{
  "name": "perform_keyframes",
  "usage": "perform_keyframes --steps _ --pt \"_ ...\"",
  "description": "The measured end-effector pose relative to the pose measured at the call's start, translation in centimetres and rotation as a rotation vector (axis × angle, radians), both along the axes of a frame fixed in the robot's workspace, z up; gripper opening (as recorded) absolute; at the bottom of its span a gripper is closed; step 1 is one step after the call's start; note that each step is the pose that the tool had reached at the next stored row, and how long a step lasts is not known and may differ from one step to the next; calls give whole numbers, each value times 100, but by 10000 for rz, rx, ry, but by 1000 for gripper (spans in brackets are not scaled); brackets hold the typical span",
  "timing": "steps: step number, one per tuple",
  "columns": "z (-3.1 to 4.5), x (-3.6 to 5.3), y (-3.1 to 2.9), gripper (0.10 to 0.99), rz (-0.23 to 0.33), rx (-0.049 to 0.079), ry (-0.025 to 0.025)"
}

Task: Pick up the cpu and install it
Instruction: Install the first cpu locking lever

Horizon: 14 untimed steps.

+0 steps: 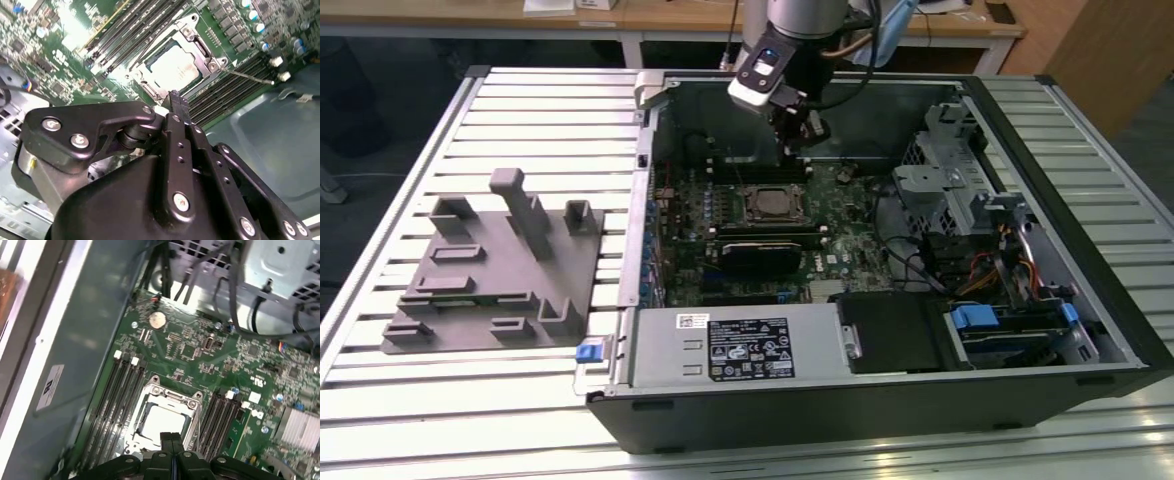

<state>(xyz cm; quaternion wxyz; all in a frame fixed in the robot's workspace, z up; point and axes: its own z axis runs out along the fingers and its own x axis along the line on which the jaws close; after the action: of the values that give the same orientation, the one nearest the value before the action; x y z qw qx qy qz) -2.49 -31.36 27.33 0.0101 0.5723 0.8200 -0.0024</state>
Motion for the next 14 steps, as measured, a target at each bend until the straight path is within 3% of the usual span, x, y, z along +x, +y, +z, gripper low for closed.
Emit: perform_keyframes --steps 14 --pt "-6 -2 0 106 2135 -18 -1"
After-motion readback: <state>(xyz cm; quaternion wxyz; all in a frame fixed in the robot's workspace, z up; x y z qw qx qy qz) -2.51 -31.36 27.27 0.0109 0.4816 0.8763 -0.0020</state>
